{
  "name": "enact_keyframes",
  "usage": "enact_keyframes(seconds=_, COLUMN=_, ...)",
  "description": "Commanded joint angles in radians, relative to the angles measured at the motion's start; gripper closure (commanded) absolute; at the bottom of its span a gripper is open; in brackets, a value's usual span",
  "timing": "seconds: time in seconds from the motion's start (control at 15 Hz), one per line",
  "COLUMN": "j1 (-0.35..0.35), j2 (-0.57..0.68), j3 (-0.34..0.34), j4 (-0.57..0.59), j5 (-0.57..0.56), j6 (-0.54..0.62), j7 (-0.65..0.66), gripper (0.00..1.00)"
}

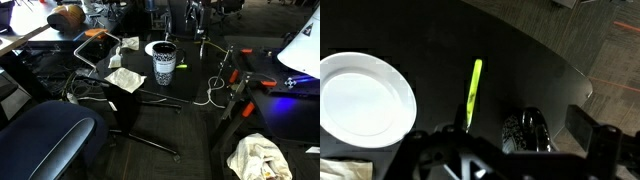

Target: Put the marker in the cup

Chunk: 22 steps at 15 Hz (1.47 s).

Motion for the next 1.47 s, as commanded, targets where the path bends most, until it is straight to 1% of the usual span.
enact_keyframes(seconds=0.0, j1=-0.047, j2=0.126, j3=0.05, j4=0.017, j5=0.105, j6=0.105, j7=-0.108, gripper=0.0)
enact_keyframes(seconds=0.07, j1=-0.068, j2=0.159, j3=0.075, j4=0.024, j5=0.135, j6=0.131, j7=-0.133, gripper=0.0)
enact_keyframes(seconds=0.13, j1=-0.039, j2=0.195, j3=0.053, j4=0.032, j5=0.169, j6=0.163, j7=-0.157, gripper=0.0)
enact_keyframes(seconds=0.27, j1=-0.064, j2=0.256, j3=0.093, j4=0.052, j5=0.231, j6=0.217, j7=-0.195, gripper=0.0)
enact_keyframes(seconds=0.47, j1=-0.098, j2=0.344, j3=0.141, j4=0.095, j5=0.277, j6=0.273, j7=-0.207, gripper=0.0)
enact_keyframes(seconds=0.6, j1=-0.126, j2=0.395, j3=0.171, j4=0.127, j5=0.284, j6=0.297, j7=-0.2, gripper=0.0)
enact_keyframes(seconds=0.73, j1=-0.138, j2=0.444, j3=0.181, j4=0.156, j5=0.273, j6=0.321, j7=-0.187, gripper=0.0)
enact_keyframes(seconds=1.13, j1=-0.148, j2=0.549, j3=0.177, j4=0.225, j5=0.262, j6=0.346, j7=-0.172, gripper=0.0)
enact_keyframes(seconds=1.2, j1=-0.196, j2=0.556, j3=0.196, j4=0.225, j5=0.12, j6=0.352, j7=-0.06, gripper=0.0)
enact_keyframes(seconds=1.4, j1=-0.216, j2=0.585, j3=0.193, j4=0.244, j5=-0.007, j6=0.357, j7=0.037, gripper=0.0)
